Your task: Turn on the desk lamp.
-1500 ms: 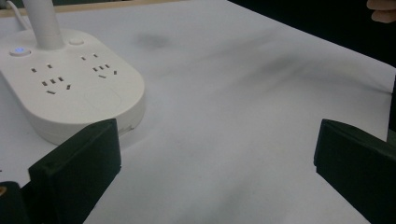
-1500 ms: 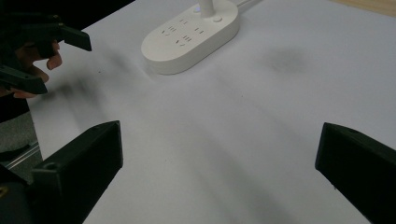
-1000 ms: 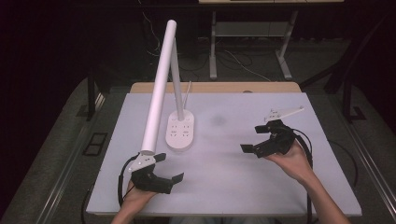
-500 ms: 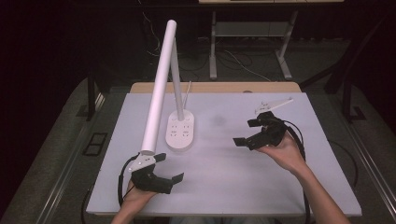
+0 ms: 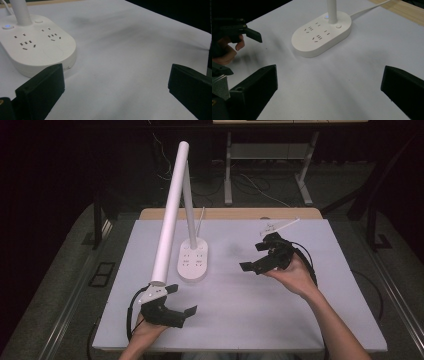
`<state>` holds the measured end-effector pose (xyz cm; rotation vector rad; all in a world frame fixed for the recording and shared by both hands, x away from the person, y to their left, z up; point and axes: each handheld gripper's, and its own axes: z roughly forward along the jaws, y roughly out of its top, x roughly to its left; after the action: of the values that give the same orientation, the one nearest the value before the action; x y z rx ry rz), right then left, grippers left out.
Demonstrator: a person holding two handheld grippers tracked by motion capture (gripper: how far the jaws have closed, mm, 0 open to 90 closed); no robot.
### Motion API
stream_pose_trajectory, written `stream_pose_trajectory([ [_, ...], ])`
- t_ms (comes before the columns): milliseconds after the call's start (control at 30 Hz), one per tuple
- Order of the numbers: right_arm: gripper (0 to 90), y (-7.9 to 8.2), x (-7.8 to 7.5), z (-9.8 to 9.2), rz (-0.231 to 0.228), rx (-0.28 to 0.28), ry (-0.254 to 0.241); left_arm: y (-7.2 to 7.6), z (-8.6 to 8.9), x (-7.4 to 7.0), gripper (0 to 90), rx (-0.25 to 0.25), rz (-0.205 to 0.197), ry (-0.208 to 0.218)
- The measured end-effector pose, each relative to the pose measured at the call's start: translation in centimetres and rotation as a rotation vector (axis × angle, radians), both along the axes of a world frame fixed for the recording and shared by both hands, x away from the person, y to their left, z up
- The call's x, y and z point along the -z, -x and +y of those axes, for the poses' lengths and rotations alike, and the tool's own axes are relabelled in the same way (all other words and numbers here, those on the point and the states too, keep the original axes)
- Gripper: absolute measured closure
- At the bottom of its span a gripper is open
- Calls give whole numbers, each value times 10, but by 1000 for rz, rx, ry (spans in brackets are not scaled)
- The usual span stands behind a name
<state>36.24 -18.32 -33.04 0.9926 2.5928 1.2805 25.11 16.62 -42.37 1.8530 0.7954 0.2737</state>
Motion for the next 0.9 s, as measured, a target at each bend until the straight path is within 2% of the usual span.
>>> stream_pose_trajectory([
  [667,5,-33,1,26,13,20,20,0,0,0,0,2,0,-1],
  [900,4,-44,3,36,20,29,47,0,-2,0,0,7,-2,-2],
])
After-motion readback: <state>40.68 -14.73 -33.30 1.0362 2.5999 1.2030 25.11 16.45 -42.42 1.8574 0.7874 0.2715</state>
